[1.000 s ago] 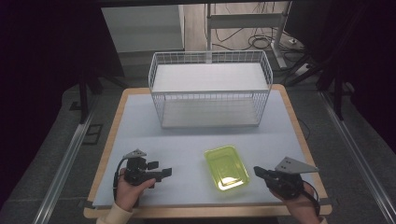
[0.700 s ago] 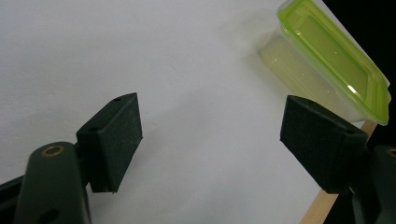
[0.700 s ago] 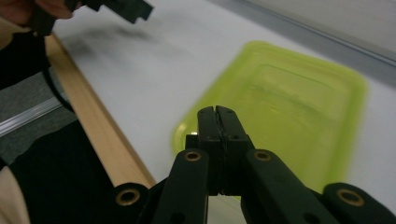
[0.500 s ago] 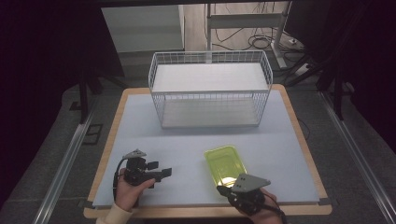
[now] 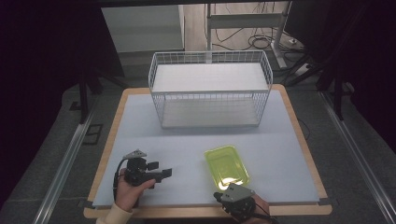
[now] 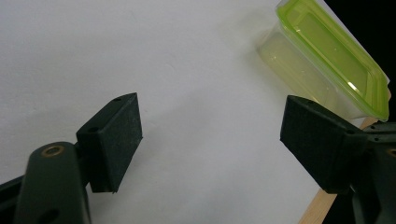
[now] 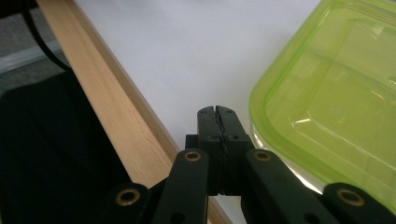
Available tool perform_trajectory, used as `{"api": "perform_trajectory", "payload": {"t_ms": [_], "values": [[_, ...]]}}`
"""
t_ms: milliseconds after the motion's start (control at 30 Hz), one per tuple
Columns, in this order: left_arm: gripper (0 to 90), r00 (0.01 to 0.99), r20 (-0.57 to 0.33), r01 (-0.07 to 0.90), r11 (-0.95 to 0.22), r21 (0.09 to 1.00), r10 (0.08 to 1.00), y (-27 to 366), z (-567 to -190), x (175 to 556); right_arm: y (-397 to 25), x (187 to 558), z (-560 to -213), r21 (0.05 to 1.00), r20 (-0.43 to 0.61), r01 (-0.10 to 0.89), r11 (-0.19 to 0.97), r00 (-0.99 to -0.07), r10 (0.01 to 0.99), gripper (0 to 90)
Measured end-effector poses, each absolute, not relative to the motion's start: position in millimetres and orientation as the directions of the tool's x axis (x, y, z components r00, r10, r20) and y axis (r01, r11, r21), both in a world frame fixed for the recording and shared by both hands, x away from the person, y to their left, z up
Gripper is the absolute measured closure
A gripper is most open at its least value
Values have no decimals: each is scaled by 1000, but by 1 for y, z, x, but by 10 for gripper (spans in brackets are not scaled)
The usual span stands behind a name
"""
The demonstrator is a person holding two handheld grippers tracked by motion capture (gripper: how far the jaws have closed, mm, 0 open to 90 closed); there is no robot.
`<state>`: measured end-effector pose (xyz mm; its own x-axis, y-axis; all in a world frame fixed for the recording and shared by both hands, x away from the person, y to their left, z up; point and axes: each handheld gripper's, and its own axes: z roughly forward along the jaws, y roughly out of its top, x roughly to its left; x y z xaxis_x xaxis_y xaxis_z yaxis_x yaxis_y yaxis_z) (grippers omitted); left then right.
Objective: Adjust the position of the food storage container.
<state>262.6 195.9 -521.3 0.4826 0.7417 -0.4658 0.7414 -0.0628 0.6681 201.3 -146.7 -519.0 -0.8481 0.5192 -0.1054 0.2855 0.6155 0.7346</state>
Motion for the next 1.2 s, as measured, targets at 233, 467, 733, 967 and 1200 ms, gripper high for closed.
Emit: {"api": "perform_trajectory", "payload": {"t_ms": [233, 467, 733, 967, 1200], "values": [[202, 483, -466, 743, -64, 667, 742, 196, -522, 263, -153, 204, -525, 715, -140, 297, 633, -826, 546, 898], [201, 484, -466, 742, -65, 667, 741, 196, -522, 263, -165, 207, -527, 717, -132, 335, 611, -796, 591, 898], [201, 484, -465, 742, -66, 667, 741, 196, -523, 263, -181, 214, -527, 721, -106, 381, 579, -765, 635, 897], [201, 484, -466, 743, -66, 667, 741, 196, -523, 263, -195, 219, -525, 728, -88, 410, 550, -739, 668, 897], [201, 483, -466, 743, -65, 666, 741, 196, -523, 263, -211, 225, -522, 736, -75, 437, 517, -706, 704, 897]]}}
